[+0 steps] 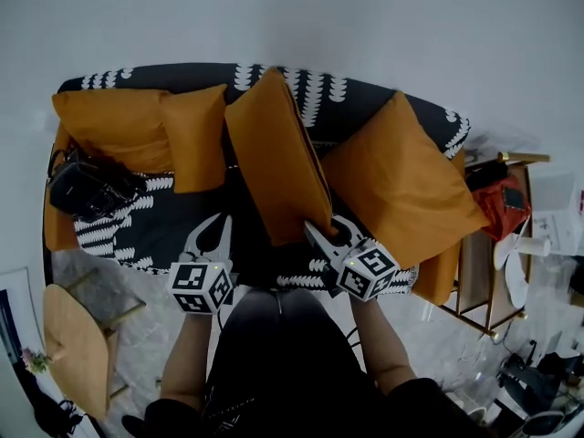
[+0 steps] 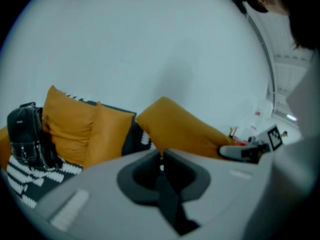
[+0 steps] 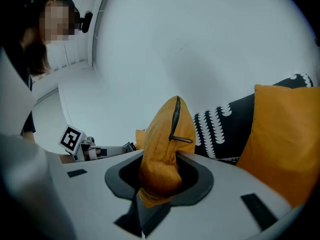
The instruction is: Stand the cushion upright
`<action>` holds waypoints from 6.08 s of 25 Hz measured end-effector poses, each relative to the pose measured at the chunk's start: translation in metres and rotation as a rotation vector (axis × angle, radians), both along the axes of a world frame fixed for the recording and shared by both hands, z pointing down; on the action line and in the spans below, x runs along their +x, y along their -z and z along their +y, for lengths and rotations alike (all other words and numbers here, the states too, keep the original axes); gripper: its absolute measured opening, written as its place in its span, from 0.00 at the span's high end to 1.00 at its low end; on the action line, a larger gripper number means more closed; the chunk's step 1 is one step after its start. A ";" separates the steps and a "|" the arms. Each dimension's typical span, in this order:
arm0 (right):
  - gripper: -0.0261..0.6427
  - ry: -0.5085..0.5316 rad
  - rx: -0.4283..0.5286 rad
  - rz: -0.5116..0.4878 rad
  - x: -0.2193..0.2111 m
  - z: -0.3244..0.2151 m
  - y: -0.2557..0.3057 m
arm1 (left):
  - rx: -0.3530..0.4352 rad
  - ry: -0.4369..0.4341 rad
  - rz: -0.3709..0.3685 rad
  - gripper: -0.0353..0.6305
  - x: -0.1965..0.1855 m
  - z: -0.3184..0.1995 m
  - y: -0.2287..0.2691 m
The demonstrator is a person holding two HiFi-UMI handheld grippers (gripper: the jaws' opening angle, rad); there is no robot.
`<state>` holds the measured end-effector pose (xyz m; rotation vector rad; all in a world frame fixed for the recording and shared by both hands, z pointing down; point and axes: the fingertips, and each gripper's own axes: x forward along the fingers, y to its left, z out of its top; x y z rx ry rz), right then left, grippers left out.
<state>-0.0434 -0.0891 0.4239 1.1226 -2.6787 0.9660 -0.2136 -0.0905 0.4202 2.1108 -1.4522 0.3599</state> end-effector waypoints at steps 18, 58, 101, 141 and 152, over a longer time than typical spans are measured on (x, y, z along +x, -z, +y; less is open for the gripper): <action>0.78 -0.081 0.047 -0.080 -0.017 -0.067 -0.010 | 0.066 0.077 0.009 0.91 -0.003 -0.061 0.005; 0.73 -0.235 -0.159 -0.143 -0.059 -0.114 -0.131 | -0.067 0.141 0.028 0.91 -0.026 -0.062 -0.084; 0.63 -0.005 -0.344 0.006 -0.071 -0.149 -0.282 | -0.215 0.086 -0.016 0.91 -0.007 -0.119 -0.207; 0.58 -0.135 -0.288 0.169 -0.017 -0.136 -0.198 | -0.167 0.113 0.023 0.91 -0.013 -0.101 -0.135; 0.69 -0.165 -0.221 0.155 -0.017 -0.121 -0.120 | -0.123 0.167 0.054 0.91 -0.027 -0.076 -0.083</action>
